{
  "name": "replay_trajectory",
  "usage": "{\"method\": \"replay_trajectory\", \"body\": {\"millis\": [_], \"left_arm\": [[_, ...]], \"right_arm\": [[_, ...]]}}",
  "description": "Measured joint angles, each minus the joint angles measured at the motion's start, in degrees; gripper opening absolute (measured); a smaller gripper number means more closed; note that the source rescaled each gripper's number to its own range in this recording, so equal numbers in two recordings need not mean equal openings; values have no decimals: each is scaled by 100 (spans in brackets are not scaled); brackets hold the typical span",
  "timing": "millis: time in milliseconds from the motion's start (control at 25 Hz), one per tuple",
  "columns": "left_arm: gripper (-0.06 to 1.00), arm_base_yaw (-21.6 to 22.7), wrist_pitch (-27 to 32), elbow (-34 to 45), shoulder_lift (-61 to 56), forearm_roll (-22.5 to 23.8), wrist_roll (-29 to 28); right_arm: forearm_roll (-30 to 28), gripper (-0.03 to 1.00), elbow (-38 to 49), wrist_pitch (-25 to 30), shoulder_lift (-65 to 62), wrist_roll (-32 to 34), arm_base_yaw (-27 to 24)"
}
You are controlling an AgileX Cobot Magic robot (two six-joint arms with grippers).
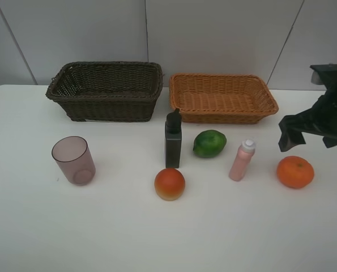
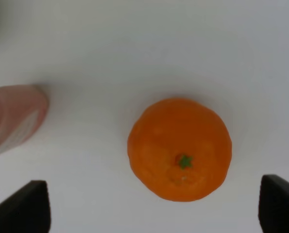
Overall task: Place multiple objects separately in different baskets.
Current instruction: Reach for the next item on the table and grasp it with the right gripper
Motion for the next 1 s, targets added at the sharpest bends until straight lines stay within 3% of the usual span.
{"method": "replay_trajectory", "body": {"millis": [640, 1000], "left_arm": [[100, 0, -4, 0, 0, 0, 0], [100, 0, -4, 0, 0, 0, 0]], "right_arm": [[0, 90, 0, 10, 1012, 0, -5], [-2, 90, 0, -249, 1136, 0, -5]]}}
